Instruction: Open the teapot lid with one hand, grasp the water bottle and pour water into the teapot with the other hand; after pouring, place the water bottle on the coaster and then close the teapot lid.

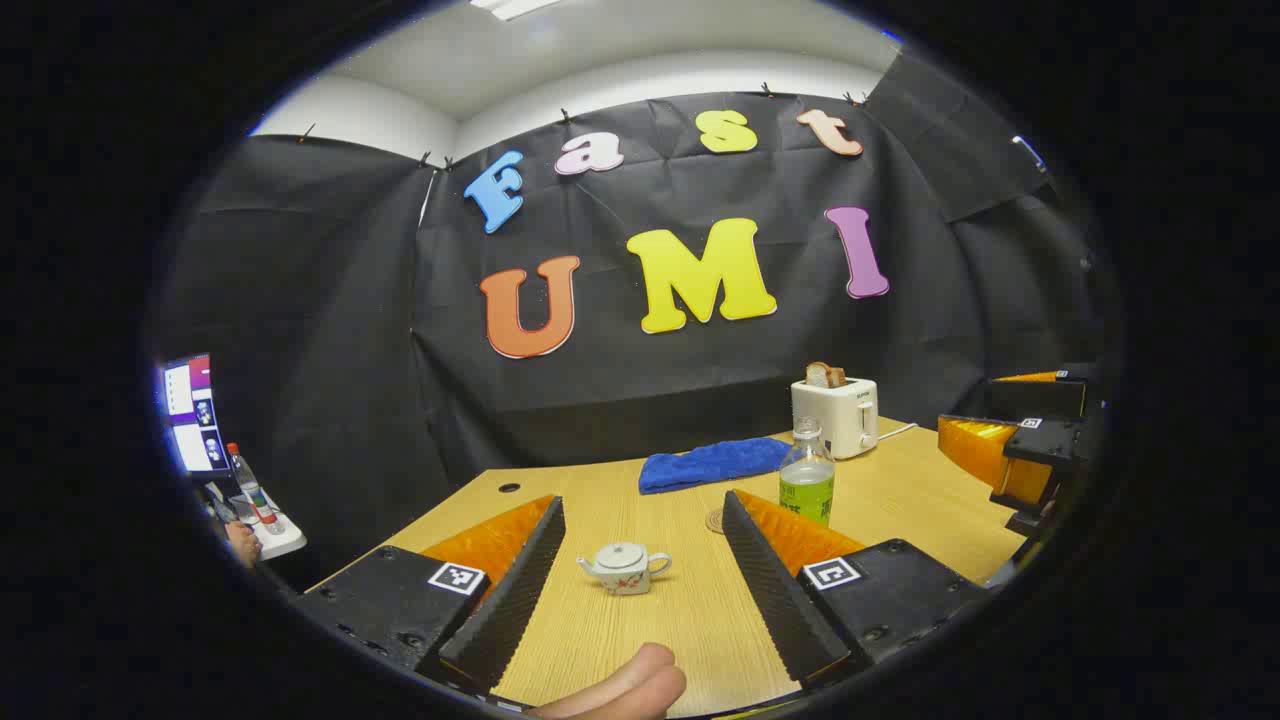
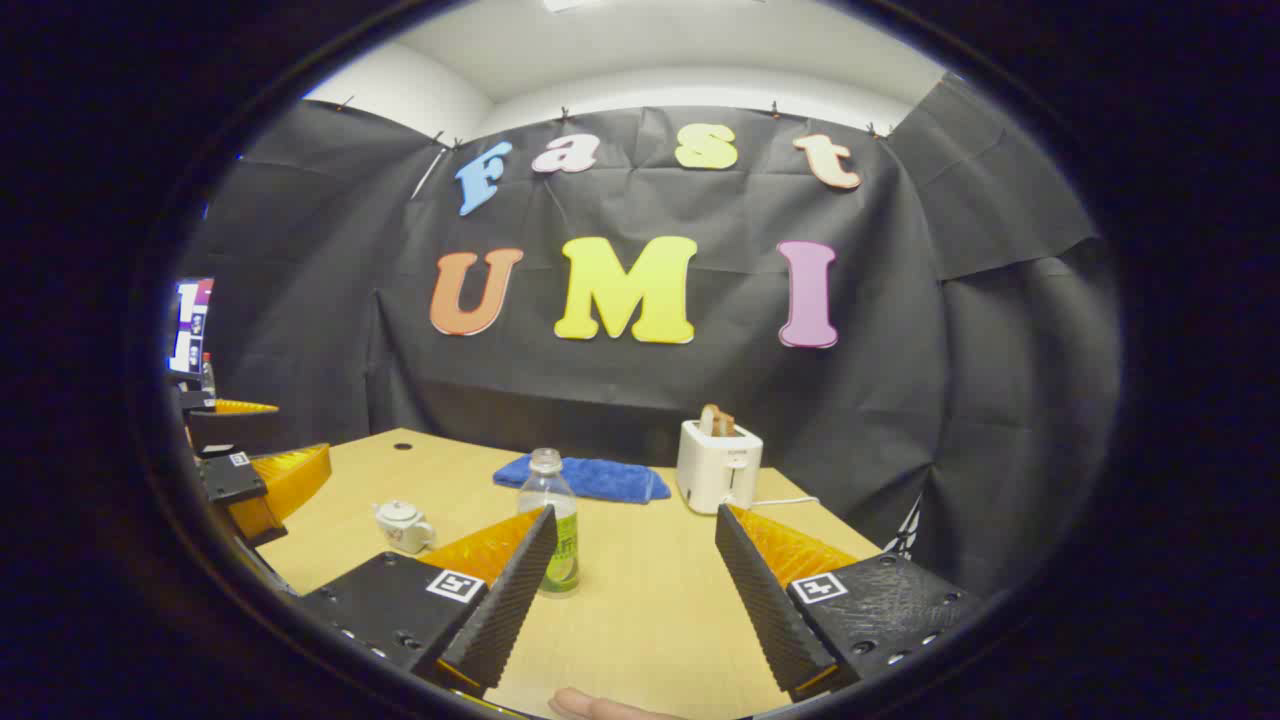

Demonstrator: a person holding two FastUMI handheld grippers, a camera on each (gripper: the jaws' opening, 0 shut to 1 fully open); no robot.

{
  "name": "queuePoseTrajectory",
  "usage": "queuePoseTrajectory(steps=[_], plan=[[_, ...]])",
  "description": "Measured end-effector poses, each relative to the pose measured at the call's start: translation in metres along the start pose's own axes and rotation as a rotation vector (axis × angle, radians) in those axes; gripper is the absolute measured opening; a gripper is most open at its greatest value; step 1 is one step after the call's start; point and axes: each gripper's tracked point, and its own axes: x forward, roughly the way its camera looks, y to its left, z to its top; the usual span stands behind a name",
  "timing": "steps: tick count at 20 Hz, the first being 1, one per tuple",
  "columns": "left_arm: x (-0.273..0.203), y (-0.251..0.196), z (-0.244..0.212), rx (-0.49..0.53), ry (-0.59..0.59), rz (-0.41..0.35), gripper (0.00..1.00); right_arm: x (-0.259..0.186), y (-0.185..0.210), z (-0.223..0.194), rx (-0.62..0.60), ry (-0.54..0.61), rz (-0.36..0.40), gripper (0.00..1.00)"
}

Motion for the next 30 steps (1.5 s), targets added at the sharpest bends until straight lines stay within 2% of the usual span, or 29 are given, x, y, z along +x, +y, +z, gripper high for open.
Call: queuePoseTrajectory(steps=[3, 6, 9, 10, 15, 21, 24, 25, 30], plan=[[0.001, 0.024, 0.007, -0.046, -0.026, 0.038, 0.99, -0.010, -0.004, 0.010, -0.047, -0.031, -0.007, 0.95], [0.005, 0.033, -0.003, -0.049, 0.004, 0.060, 0.99, -0.012, -0.004, 0.009, -0.026, -0.034, -0.014, 0.93], [0.010, 0.048, -0.004, -0.065, 0.011, 0.131, 0.99, -0.008, -0.007, 0.009, -0.005, -0.037, -0.022, 0.98], [0.011, 0.051, -0.004, -0.071, 0.009, 0.145, 0.99, -0.006, -0.003, 0.006, 0.007, -0.034, -0.012, 0.93], [0.011, 0.043, -0.005, -0.086, 0.017, 0.096, 0.99, 0.002, -0.005, -0.006, 0.015, 0.005, -0.020, 0.95], [0.011, 0.040, -0.005, -0.094, 0.017, 0.072, 0.99, -0.003, -0.025, 0.007, 0.044, -0.030, -0.070, 0.95], [0.008, 0.041, -0.001, -0.083, 0.006, 0.071, 0.99, -0.003, -0.023, 0.006, 0.063, -0.029, -0.064, 0.97], [0.009, 0.041, 0.001, -0.083, -0.004, 0.072, 0.99, -0.001, -0.021, 0.004, 0.058, -0.022, -0.060, 0.93], [0.012, 0.037, 0.006, -0.121, -0.046, 0.046, 0.99, 0.003, -0.014, -0.006, 0.033, 0.008, -0.041, 0.95]])
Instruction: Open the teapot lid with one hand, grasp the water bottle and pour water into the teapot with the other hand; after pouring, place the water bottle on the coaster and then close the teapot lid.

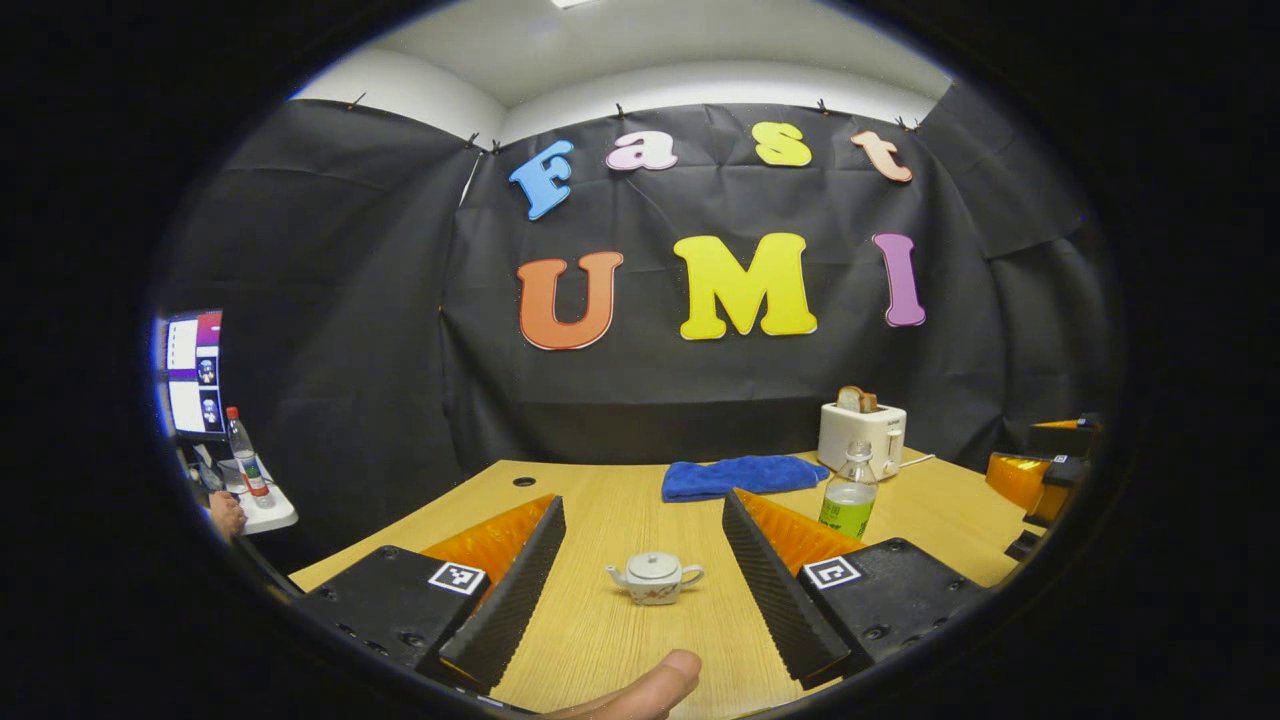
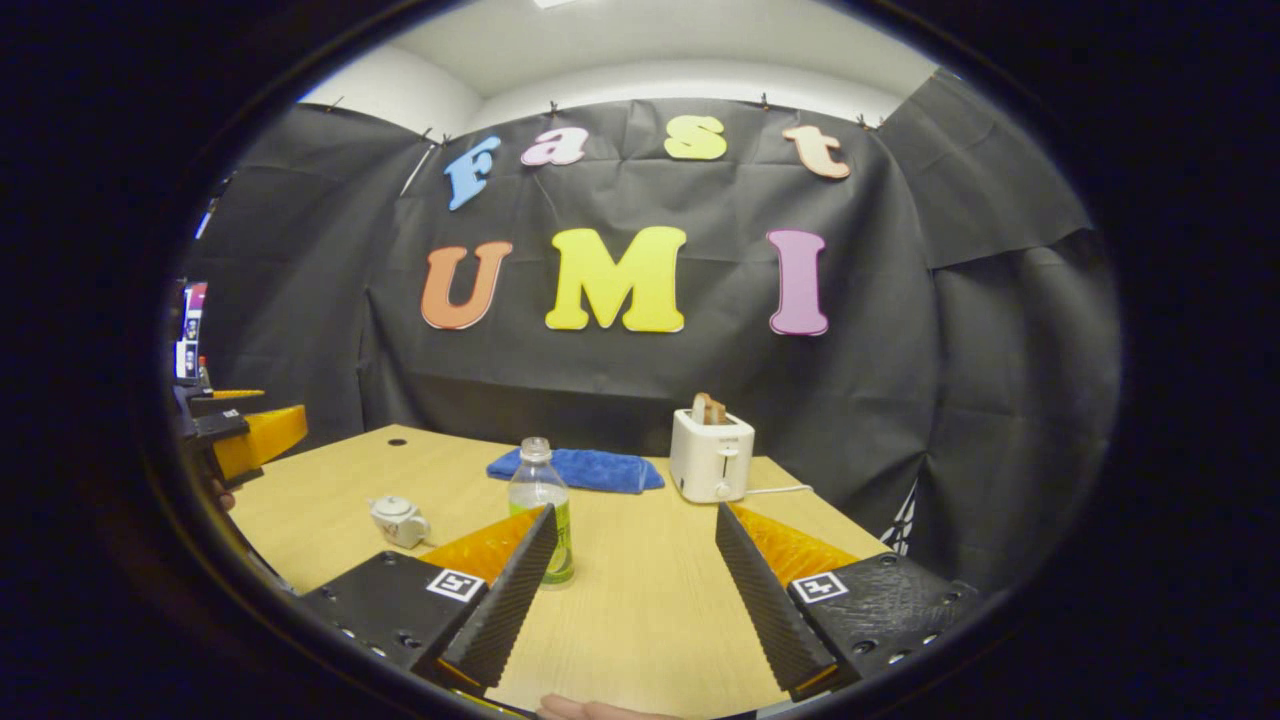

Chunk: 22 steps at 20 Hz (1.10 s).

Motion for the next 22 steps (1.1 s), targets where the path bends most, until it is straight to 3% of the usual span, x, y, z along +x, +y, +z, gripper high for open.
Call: queuePoseTrajectory(steps=[6, 10, 14, 18, 22], plan=[[0.039, 0.007, -0.043, -0.011, 0.066, -0.028, 0.99, 0.012, -0.010, -0.011, -0.036, 0.017, -0.053, 0.97], [0.063, 0.007, -0.067, 0.016, 0.094, -0.036, 0.99, 0.016, -0.012, -0.014, -0.030, 0.024, -0.057, 0.96], [0.096, 0.004, -0.095, -0.022, 0.136, -0.044, 0.99, 0.020, -0.015, -0.018, -0.027, 0.036, -0.066, 0.95], [0.128, 0.014, -0.123, -0.035, 0.197, -0.008, 1.00, 0.024, -0.022, -0.021, -0.021, 0.045, -0.082, 0.96], [0.148, 0.008, -0.142, -0.045, 0.227, -0.046, 0.87, 0.030, -0.020, -0.030, -0.026, 0.064, -0.073, 0.95]])
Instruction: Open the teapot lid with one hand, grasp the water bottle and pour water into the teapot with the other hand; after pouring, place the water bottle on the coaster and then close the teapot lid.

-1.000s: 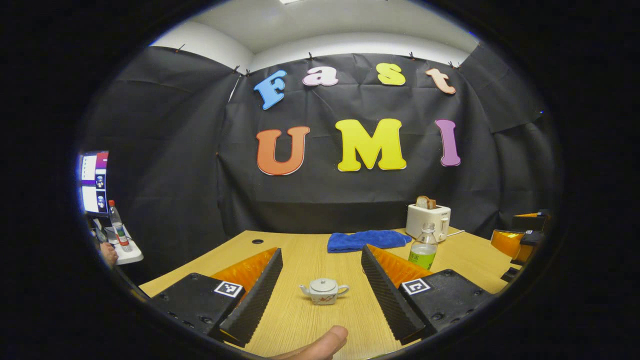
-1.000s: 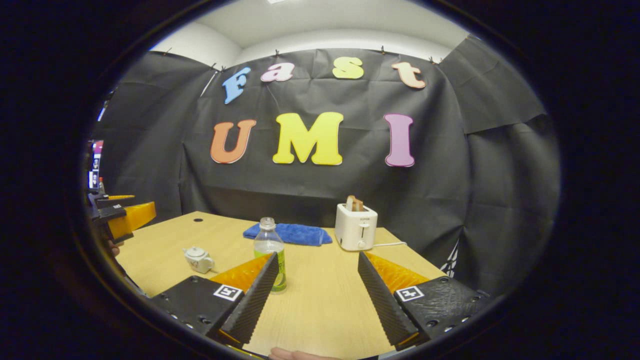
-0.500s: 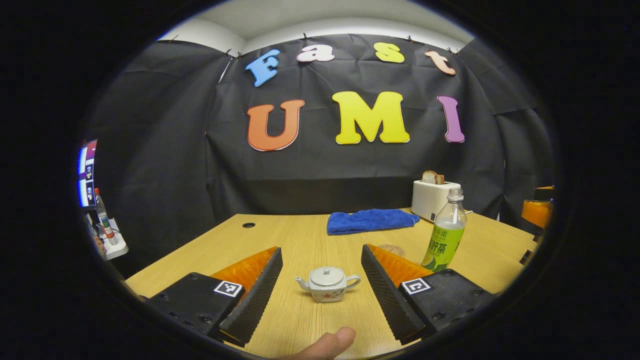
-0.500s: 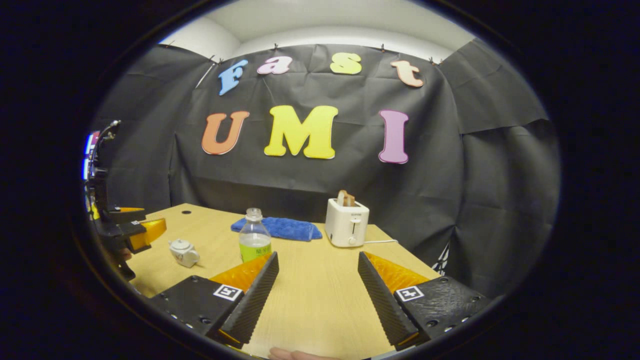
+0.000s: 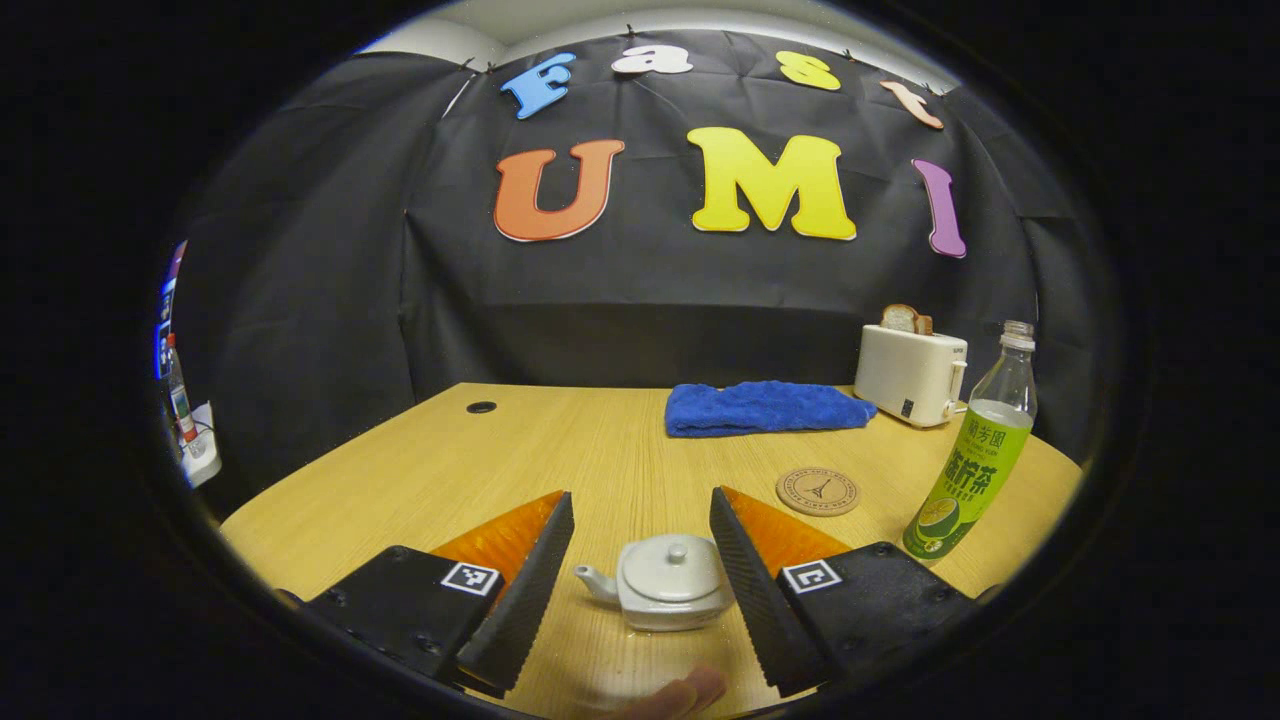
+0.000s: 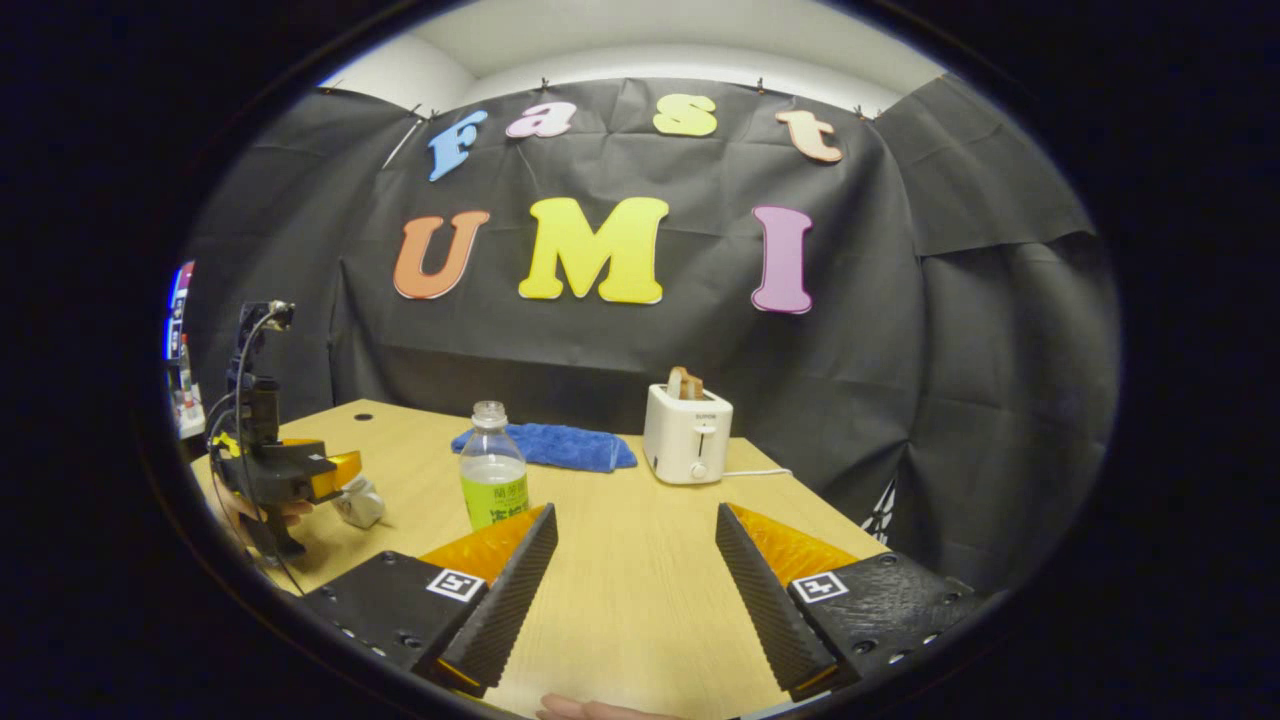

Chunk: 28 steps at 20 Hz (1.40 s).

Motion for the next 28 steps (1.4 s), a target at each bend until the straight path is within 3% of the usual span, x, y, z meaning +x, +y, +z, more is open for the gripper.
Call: queuePoseTrajectory(steps=[5, 8, 13, 14, 16, 23, 26, 28], plan=[[0.001, -0.017, 0.001, 0.007, -0.006, -0.042, 0.72, 0.005, 0.009, -0.010, -0.030, 0.026, 0.009, 0.95], [0.004, -0.012, -0.009, 0.040, 0.032, -0.018, 0.48, 0.006, 0.015, -0.012, -0.042, 0.030, 0.022, 0.95], [0.007, -0.009, -0.006, 0.067, 0.028, 0.010, 0.29, 0.007, 0.016, -0.015, -0.045, 0.041, 0.026, 0.95], [0.007, -0.010, -0.005, 0.064, 0.022, 0.007, 0.18, 0.007, 0.015, -0.016, -0.043, 0.042, 0.024, 0.95], [0.007, -0.010, -0.005, 0.074, 0.023, 0.014, 0.08, 0.007, 0.015, -0.016, -0.044, 0.041, 0.025, 0.96], [-0.015, -0.012, 0.037, 0.073, -0.034, 0.025, 0.04, 0.010, 0.026, -0.019, -0.031, 0.039, 0.064, 0.98], [-0.039, -0.023, 0.058, 0.041, -0.076, -0.047, 0.04, 0.009, 0.039, -0.015, -0.010, 0.007, 0.106, 0.95], [-0.057, -0.018, 0.060, 0.012, -0.059, -0.043, 0.04, 0.011, 0.047, -0.019, 0.004, 0.008, 0.136, 0.95]])
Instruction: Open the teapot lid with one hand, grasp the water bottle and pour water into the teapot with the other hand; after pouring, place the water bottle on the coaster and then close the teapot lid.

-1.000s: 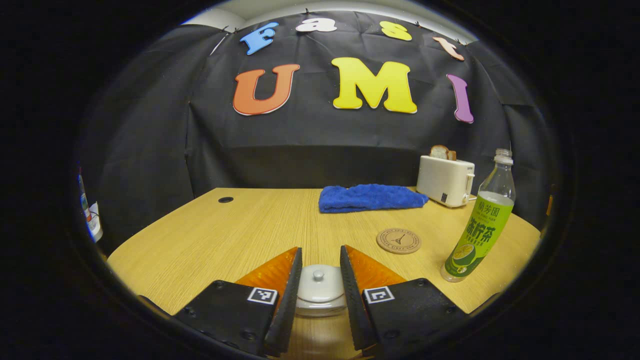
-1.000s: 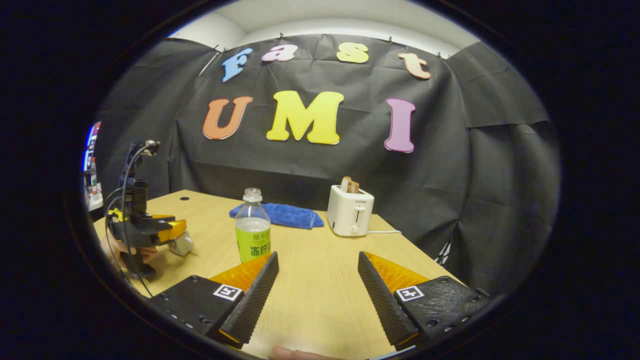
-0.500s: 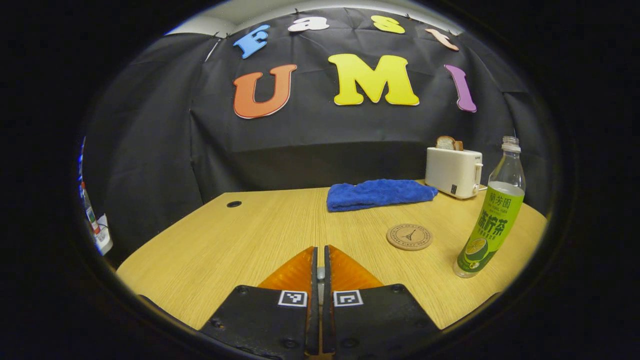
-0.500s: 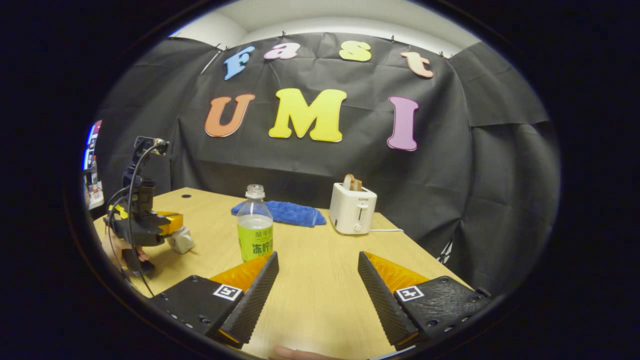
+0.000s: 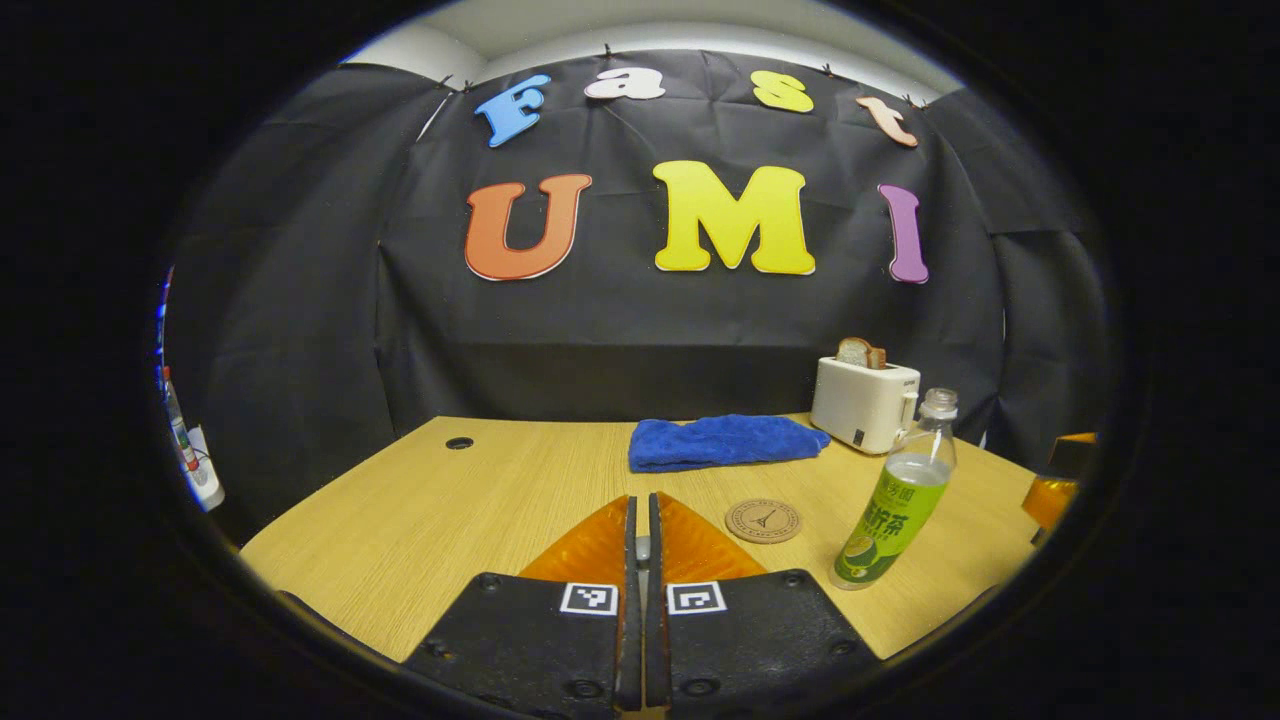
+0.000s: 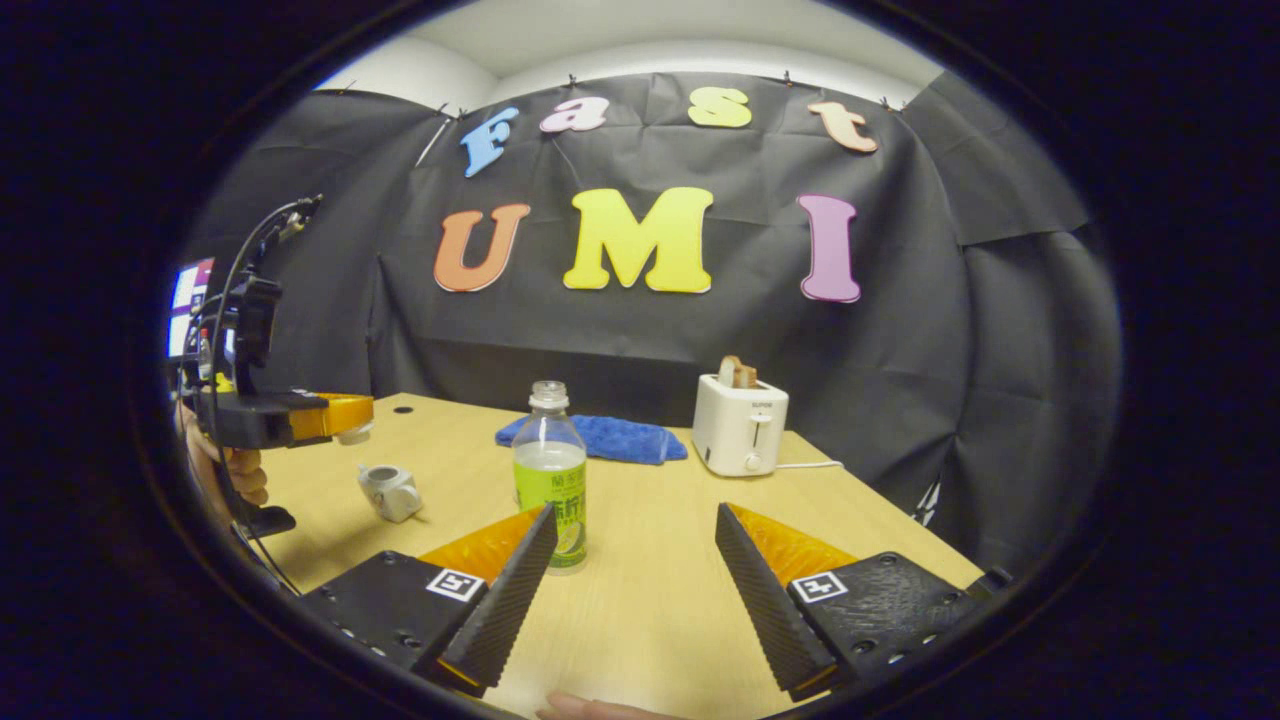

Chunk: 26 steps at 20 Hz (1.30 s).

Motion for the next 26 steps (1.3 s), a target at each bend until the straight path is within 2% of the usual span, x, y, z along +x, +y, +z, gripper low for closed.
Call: queuePoseTrajectory(steps=[3, 7, 11, 14, 19, 22, 23, 24, 26], plan=[[-0.029, 0.008, 0.011, -0.006, -0.014, 0.011, 0.04, 0.006, 0.015, -0.007, 0.000, 0.001, 0.033, 0.93], [-0.063, 0.015, 0.010, -0.017, -0.011, 0.011, 0.04, 0.025, 0.044, -0.021, 0.025, 0.013, 0.097, 0.95], [-0.085, 0.026, 0.007, -0.009, -0.018, 0.014, 0.04, 0.050, 0.063, -0.026, 0.040, 0.007, 0.124, 0.98], [-0.092, 0.031, 0.006, -0.011, -0.001, -0.003, 0.03, 0.074, 0.073, -0.030, 0.068, 0.020, 0.134, 0.96], [-0.104, 0.041, 0.013, -0.029, 0.001, -0.025, 0.03, 0.117, 0.068, -0.034, 0.074, 0.038, 0.055, 0.96], [-0.108, 0.044, 0.019, -0.024, -0.018, -0.049, 0.03, 0.133, 0.070, -0.034, 0.075, 0.031, 0.036, 0.96], [-0.108, 0.044, 0.017, -0.028, -0.014, -0.060, 0.03, 0.135, 0.070, -0.035, 0.072, 0.037, 0.027, 0.92], [-0.107, 0.042, 0.015, -0.033, -0.011, -0.070, 0.02, 0.135, 0.069, -0.033, 0.070, 0.028, 0.012, 0.74], [-0.106, 0.046, 0.012, -0.032, -0.001, -0.074, 0.03, 0.133, 0.076, -0.030, 0.031, 0.031, 0.025, 0.72]])
